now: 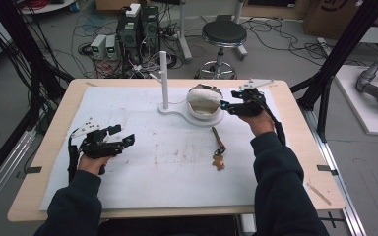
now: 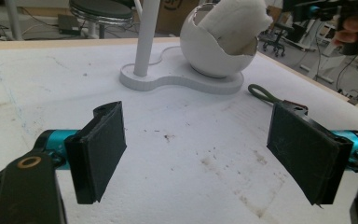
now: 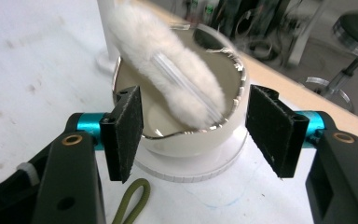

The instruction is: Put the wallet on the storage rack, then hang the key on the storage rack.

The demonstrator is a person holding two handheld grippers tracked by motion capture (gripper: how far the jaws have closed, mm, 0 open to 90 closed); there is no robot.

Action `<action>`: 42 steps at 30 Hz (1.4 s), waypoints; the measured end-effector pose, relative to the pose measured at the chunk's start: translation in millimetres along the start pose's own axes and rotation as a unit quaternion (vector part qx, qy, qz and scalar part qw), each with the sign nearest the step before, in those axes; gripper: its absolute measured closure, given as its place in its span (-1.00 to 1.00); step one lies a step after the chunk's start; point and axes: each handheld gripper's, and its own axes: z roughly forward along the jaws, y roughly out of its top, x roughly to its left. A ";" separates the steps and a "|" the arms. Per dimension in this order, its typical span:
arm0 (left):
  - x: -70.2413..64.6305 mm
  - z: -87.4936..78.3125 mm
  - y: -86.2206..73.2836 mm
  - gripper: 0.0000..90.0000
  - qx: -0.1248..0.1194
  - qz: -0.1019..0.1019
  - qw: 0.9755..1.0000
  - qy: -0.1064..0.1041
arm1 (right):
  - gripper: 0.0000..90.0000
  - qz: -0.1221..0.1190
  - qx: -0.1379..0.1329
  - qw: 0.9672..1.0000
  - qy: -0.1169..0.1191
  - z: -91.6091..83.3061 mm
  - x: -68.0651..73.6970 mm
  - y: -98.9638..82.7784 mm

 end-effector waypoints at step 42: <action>1.9 -10.8 -0.6 -0.54 -0.003 -0.009 1.000 0.012 | -0.41 0.081 0.002 0.996 -0.044 -35.1 47.1 -97.8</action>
